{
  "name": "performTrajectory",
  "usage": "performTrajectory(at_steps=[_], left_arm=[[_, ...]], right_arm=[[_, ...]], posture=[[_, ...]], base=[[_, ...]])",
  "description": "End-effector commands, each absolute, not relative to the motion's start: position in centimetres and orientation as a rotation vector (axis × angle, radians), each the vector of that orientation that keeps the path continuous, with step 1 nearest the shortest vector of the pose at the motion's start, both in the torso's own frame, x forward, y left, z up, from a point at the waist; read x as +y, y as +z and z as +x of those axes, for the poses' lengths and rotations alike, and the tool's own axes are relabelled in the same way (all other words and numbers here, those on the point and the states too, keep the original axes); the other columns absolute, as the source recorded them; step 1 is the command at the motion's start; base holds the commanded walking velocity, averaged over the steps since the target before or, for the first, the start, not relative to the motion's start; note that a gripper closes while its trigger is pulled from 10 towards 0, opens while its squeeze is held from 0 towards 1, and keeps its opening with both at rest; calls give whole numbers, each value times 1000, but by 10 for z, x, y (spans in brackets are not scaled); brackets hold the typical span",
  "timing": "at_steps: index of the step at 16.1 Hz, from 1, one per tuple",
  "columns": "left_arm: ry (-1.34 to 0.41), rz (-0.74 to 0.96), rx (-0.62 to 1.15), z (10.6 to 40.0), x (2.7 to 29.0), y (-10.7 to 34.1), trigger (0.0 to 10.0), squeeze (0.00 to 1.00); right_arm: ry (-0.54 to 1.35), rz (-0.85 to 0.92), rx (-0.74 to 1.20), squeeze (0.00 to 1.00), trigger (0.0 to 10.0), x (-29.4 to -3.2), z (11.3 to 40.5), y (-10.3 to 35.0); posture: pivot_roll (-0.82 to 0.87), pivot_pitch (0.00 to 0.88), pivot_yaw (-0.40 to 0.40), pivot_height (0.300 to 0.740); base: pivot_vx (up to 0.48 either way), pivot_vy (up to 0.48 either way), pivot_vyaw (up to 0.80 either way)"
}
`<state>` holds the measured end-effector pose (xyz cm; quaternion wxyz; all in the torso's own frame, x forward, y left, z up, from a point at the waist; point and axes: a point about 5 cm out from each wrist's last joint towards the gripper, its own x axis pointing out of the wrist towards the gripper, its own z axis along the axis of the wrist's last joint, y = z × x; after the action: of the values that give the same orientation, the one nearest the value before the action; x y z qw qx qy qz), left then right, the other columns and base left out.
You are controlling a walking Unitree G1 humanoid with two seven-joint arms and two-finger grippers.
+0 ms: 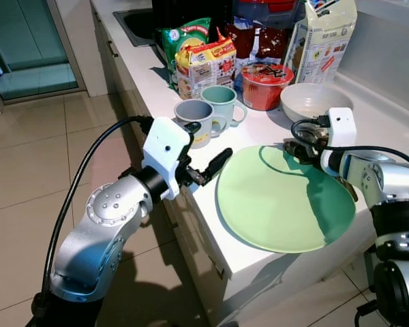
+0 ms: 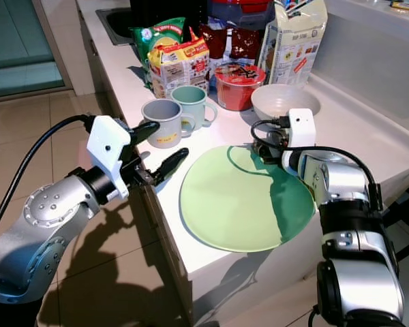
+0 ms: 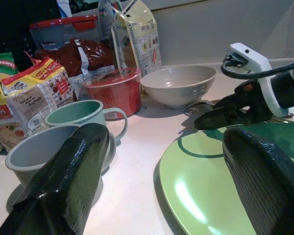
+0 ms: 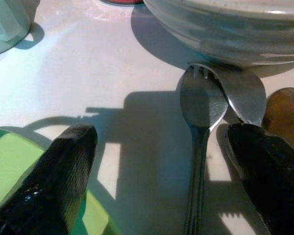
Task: Setting the table
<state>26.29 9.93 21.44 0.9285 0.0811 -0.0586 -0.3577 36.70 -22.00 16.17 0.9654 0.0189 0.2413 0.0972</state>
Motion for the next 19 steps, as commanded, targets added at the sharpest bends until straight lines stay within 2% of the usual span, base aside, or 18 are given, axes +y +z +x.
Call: performTrajectory(at_steps=[1,2,3,5,6,19], left_arm=[[-762,172,-134,260,95,219,10000,0],[-773,170,-130,259,95,219,10000,0],[-778,169,-128,258,94,219,10000,0],[-792,170,-124,257,93,218,10000,0],[-792,171,-124,257,94,218,10000,0],[-787,178,-128,258,94,220,10000,0]], right_arm=[[185,28,534,0,4157,-223,366,153],[172,18,546,0,3294,-224,366,149],[166,11,549,0,3294,-225,366,149],[143,-28,561,0,392,-228,369,147],[137,-54,569,0,0,-228,370,146],[126,-78,594,0,0,-229,372,141]], posture=[[36,0,0,740],[36,0,0,740],[36,0,0,740],[36,0,0,740],[38,0,0,740],[38,0,2,740]], base=[[0,0,0],[0,0,0],[0,0,0],[0,0,0],[0,0,0],[0,0,0]])
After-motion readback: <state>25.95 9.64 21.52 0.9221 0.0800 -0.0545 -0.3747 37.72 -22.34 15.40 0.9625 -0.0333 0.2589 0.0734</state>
